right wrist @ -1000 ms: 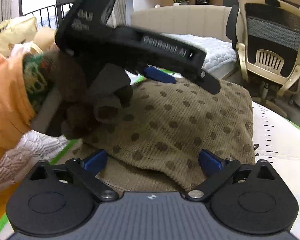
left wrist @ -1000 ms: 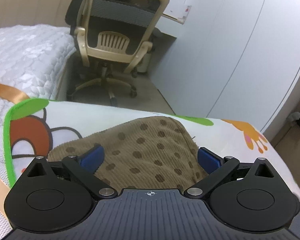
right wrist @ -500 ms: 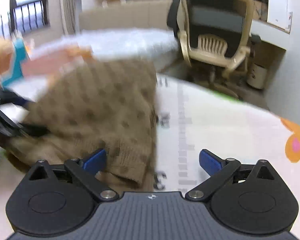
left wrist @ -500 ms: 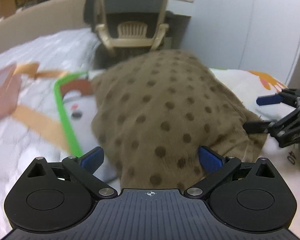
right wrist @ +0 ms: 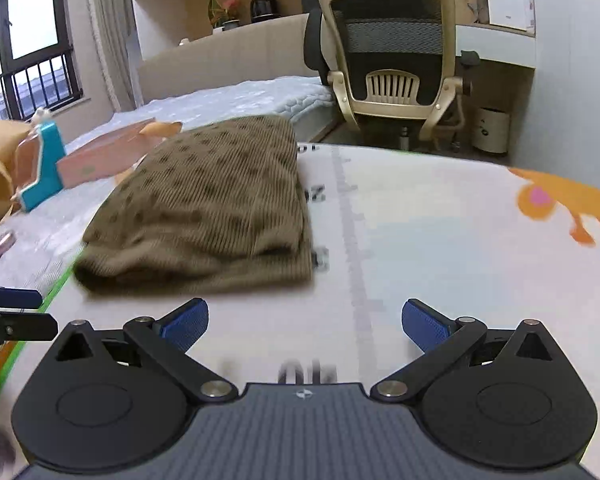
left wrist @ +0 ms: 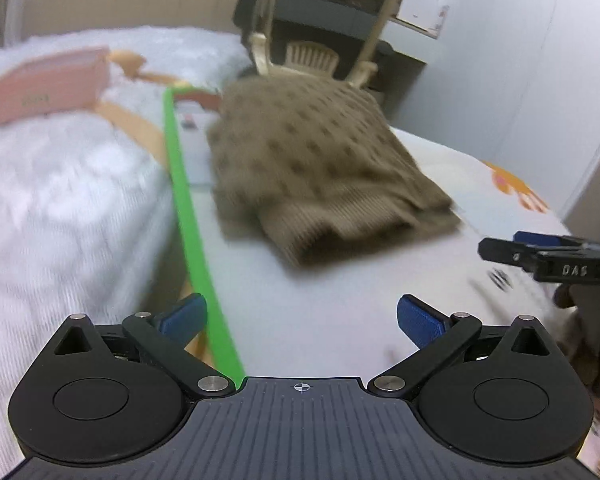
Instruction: Fold clothes
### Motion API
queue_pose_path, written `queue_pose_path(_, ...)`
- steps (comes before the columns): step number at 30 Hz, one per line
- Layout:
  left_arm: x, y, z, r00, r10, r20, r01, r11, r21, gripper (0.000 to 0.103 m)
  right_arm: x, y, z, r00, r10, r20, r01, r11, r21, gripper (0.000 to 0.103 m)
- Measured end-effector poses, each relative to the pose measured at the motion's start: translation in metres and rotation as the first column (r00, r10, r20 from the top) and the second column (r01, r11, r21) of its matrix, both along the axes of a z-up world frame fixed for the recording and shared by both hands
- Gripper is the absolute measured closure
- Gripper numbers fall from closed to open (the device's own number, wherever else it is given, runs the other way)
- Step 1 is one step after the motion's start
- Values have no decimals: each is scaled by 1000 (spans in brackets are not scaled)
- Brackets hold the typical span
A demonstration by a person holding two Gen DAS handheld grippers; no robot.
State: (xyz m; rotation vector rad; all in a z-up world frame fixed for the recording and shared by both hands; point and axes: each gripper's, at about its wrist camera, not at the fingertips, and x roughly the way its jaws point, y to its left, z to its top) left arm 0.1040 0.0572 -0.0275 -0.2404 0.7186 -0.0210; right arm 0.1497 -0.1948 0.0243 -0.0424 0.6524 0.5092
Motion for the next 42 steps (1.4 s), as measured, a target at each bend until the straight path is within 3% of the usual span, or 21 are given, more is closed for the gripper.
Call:
queue_pose_path(7,-24,-60,-1,994,25,106,-39,990,135,0,-45,-6,-1,999,42,1,-42,997,-72,0)
queue_pose_path(11,-20,-79,-12,1000,8,20,-12,973,230,0,-57,7,-8,997,68,27,-62,983,-170,0)
queue_pose_path(19,-16,-74,-17,999,29,13,-31,973,231,0,-51,-3,-9,997,71,-11,-71,992,-107,0)
queue_pose_path(42,-17,-74,-17,999,29,15,-31,973,229,0,-51,-5,-9,998,68,-13,-68,994,-84,0)
